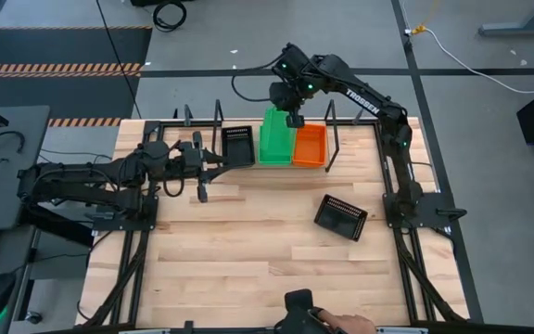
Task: Stack baskets on shelf by color
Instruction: Stack the green bin on the green bin on the shelf
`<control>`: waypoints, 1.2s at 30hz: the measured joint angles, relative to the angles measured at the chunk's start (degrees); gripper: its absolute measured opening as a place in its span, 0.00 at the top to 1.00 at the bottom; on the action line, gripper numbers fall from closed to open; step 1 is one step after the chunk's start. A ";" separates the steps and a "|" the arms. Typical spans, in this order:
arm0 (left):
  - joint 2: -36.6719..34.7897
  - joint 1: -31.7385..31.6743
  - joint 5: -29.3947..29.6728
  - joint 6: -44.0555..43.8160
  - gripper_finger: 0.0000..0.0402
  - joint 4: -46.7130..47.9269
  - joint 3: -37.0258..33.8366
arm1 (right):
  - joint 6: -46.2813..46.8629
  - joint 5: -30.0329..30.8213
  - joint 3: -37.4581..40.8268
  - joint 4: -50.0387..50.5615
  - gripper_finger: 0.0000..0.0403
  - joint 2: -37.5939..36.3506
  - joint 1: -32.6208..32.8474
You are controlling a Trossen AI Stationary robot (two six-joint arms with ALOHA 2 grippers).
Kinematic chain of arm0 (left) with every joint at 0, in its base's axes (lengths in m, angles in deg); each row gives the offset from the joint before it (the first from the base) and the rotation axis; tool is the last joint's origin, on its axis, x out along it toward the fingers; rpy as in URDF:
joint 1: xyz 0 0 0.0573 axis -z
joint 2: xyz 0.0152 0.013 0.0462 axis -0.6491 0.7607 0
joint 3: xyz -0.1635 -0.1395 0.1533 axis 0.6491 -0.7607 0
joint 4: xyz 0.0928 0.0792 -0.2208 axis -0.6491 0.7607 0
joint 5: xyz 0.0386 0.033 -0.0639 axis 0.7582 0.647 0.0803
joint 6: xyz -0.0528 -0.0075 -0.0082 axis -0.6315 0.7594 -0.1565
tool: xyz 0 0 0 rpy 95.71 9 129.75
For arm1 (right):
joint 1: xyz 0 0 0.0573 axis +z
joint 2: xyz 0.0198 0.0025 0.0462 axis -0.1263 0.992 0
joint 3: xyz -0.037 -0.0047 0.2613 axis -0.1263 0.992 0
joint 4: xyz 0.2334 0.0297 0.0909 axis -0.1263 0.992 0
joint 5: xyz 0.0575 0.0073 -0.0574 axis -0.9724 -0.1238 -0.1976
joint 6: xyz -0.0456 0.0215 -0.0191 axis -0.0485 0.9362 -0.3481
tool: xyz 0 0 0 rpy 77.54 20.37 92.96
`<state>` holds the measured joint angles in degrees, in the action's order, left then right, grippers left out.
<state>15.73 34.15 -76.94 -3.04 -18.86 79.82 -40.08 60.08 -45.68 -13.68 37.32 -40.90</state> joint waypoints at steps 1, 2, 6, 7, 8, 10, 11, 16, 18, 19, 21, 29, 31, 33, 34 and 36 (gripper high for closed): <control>0.00 0.00 0.00 -0.01 0.78 -0.02 0.00 | 0.26 -0.03 0.01 1.33 0.97 -0.02 -0.03; 0.00 0.00 0.02 -0.04 0.77 -0.02 0.00 | 0.39 0.04 0.02 2.32 0.97 -0.02 -0.04; 0.00 0.00 0.00 -0.22 0.77 -0.02 0.00 | 1.91 -0.45 0.05 3.40 0.94 -0.02 0.06; 0.00 0.00 0.00 -0.22 0.77 -0.02 0.00 | 2.31 -0.94 0.05 3.22 0.93 -0.02 0.13; 0.00 0.00 0.00 -0.22 0.77 -0.02 0.00 | 2.64 -1.46 0.05 3.24 0.92 -0.02 0.13; 0.00 0.00 0.00 -0.24 0.77 -0.02 0.00 | 2.77 -2.36 0.05 3.25 0.89 -0.02 0.13; 0.00 0.00 0.01 -0.24 0.77 -0.02 0.00 | 2.81 -2.41 0.05 3.22 0.87 0.01 0.14; 0.00 0.00 0.00 -0.39 0.77 0.00 0.00 | 3.38 -2.35 0.10 3.00 0.79 0.66 0.17; 0.00 0.00 0.00 -0.38 0.77 0.07 0.00 | 3.38 -1.49 0.10 2.80 0.76 0.76 0.20; 0.00 0.00 0.00 -0.38 0.77 0.09 0.00 | 3.38 -0.90 0.10 2.54 0.74 0.77 0.21; 0.00 0.00 0.00 -0.37 0.77 0.09 0.00 | 3.40 -0.58 0.10 1.37 0.71 0.77 0.24; 0.00 0.00 0.00 -0.35 0.78 0.13 0.00 | 7.34 -0.69 0.10 -1.99 0.69 0.79 0.48; 0.00 0.00 0.00 -0.33 0.77 0.33 0.00 | 7.72 -1.32 0.10 -1.71 0.69 0.79 0.97; 0.01 0.00 0.00 -0.33 0.77 0.58 0.00 | 9.83 -3.06 0.10 -0.46 0.70 0.79 1.83; 0.02 0.00 0.00 -0.31 0.77 0.59 0.00 | 10.54 -4.08 0.10 0.68 0.70 0.79 2.37; 0.02 0.00 0.00 -0.24 0.77 0.57 0.00 | 11.52 -4.52 0.20 3.54 0.70 0.79 3.84</control>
<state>15.75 34.15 -76.94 -3.28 -18.28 79.82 -28.56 55.56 -45.48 -10.14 38.12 -37.06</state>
